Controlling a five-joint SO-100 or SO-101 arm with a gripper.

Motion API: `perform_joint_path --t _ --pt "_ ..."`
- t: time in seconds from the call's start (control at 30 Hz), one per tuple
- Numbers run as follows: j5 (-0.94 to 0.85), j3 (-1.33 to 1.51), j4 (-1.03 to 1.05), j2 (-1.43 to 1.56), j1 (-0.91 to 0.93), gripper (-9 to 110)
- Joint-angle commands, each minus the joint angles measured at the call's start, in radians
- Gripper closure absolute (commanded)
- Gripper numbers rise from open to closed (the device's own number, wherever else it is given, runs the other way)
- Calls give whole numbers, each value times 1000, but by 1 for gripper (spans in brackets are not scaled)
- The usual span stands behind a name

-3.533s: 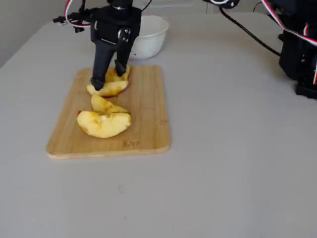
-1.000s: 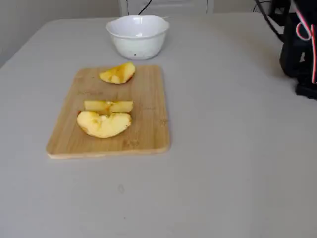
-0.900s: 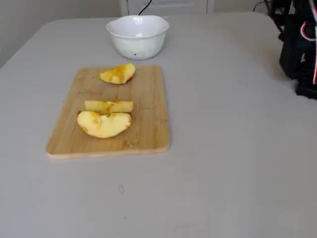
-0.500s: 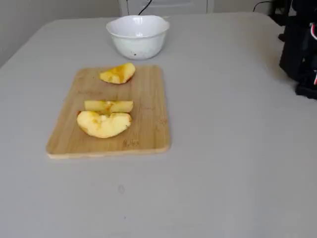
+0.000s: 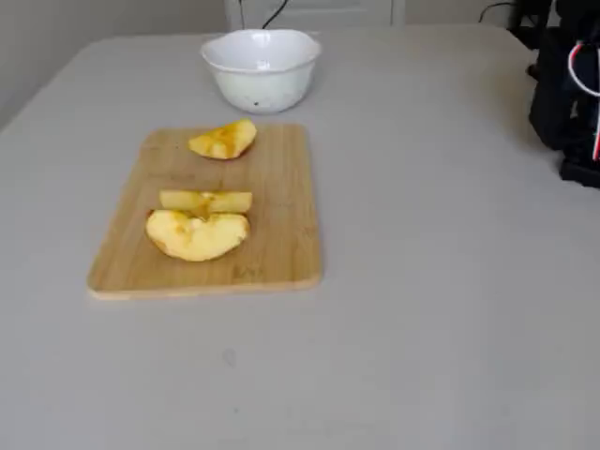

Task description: Pick up the second from the right apple slice from the cutting board and place it into the bowl

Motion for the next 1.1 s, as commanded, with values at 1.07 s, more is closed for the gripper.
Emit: perform_joint_path --t 1.07 --pt "132 577 -107 23 -44 101"
